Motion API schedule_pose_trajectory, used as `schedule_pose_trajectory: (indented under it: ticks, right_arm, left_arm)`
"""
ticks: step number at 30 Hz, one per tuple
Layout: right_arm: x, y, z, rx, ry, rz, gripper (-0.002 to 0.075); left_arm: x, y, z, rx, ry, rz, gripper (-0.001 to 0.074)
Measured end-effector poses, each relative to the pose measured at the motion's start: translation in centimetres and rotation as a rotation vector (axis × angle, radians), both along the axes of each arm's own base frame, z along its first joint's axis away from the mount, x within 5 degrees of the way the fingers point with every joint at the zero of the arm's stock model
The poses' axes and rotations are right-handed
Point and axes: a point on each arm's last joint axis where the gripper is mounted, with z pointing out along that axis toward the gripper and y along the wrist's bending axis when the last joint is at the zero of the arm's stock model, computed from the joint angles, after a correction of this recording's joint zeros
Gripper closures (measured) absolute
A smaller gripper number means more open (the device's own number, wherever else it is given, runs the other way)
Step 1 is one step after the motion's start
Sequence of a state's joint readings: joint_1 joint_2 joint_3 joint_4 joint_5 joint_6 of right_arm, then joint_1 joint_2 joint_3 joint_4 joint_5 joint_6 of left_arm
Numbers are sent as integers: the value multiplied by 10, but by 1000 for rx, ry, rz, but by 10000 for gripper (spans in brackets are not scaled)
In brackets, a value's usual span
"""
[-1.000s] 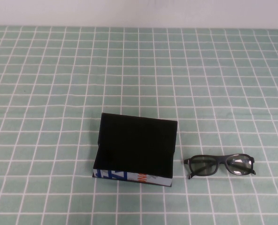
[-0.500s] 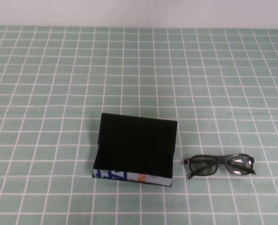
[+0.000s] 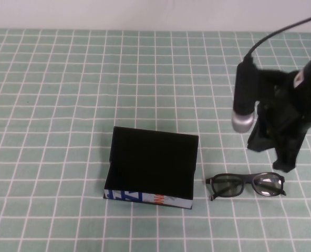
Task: Return glasses to glasses case
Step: Pick up the glasses from the table
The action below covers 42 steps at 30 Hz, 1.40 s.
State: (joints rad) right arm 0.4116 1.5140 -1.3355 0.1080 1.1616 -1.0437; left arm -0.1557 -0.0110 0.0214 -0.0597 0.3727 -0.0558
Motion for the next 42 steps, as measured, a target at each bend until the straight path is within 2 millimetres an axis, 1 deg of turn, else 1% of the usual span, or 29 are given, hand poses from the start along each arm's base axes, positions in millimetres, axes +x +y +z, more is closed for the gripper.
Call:
schedule_pose_trajectory:
  ticks: [1,3,5,9,10,13,17,26,37,42]
  right_arm:
    - [1,1,-4,1,4,0,725]
    - [2,1,-16,-1,11,-9,683]
    - [1,1,-30,-6,20,-18,605]
    - [-1,-2,-59,-3,-6,-45,412]
    - [-1,-2,-66,1,-22,-54,374]
    - [-2,-4,-82,7,-62,-72,320]
    - [0,-6,-94,-18,-72,-67,299]
    - [11,-4,-127,-91,5,-45,296]
    - [18,-3,-144,-122,9,-32,296]
    - [18,-3,-145,-123,5,-31,296]
  left_arm:
    - [0,0,0,0,0,0,737]
    - [0,0,0,0,0,0,737]
    - [0,0,0,0,0,0,737]
    - [0,0,0,0,0,0,737]
    - [0,0,0,0,0,0,737]
    - [0,0,0,0,0,0,737]
    - [0,0,0,0,0,0,737]
    - [0,0,0,0,0,0,737]
    - [0,0,0,0,0,0,737]
    - [0,0,0,0,0,0,737]
